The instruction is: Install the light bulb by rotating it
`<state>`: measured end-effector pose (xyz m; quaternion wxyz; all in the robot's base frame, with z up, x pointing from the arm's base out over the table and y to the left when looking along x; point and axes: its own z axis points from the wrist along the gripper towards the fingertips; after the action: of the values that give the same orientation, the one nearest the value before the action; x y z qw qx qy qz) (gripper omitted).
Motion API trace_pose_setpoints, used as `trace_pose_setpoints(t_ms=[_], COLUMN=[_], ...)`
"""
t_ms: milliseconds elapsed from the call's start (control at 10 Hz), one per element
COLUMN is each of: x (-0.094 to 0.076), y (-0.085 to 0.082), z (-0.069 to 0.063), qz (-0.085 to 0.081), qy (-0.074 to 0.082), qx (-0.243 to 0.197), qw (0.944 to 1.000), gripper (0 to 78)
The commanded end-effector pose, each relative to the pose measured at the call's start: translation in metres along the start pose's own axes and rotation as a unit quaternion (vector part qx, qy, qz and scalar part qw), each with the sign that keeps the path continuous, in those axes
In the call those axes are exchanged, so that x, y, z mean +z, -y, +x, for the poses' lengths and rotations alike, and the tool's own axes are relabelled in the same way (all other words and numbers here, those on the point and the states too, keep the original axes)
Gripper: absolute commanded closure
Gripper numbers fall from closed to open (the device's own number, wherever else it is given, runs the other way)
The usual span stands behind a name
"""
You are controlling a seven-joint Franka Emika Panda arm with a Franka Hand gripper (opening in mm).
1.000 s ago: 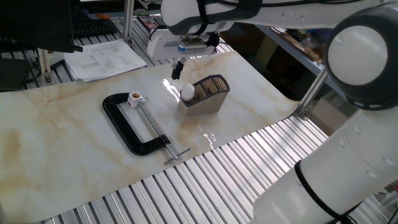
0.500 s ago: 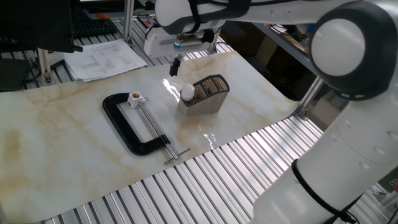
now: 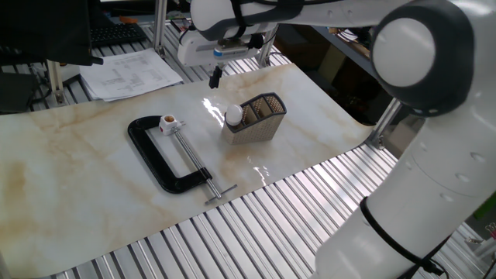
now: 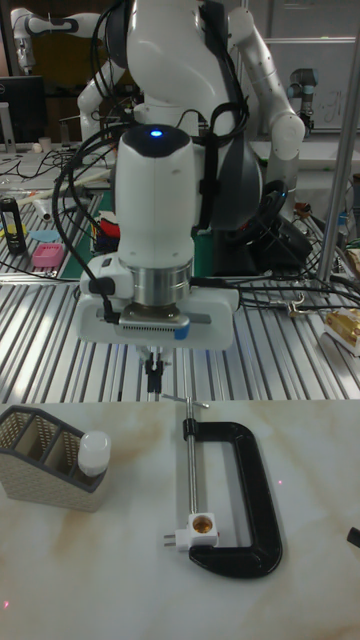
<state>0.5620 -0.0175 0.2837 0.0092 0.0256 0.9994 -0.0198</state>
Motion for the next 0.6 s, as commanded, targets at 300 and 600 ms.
trace_pose_setpoints(t_ms=[300,600], x=[0.0003,0.0041], y=[0.0128,0.0154], z=[-0.0274,-0.0285], qz=[0.062,0.048], qy=[-0.007,-0.015], qx=[-0.017,-0.020], qw=[0.9979,0.9985], gripper=[77.6,77.6])
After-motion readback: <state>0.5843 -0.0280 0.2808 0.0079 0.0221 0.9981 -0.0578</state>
